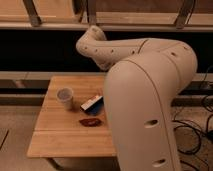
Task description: Place the ceramic cup in the ceramic bowl
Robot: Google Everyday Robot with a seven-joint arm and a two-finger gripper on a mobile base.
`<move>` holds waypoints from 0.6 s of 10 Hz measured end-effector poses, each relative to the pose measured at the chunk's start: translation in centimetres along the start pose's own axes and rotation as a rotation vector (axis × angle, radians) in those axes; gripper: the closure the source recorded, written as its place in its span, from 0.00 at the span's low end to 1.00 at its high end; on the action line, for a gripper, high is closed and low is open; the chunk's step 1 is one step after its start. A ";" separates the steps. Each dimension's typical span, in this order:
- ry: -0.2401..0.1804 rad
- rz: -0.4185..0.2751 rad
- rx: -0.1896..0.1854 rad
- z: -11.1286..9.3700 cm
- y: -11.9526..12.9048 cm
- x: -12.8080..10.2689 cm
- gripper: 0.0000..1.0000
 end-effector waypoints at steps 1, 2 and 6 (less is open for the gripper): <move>0.000 0.000 0.000 0.0 0.0 0.0 0.20; 0.000 0.000 0.000 0.0 0.0 0.0 0.20; -0.004 -0.006 0.005 0.0 -0.1 -0.2 0.20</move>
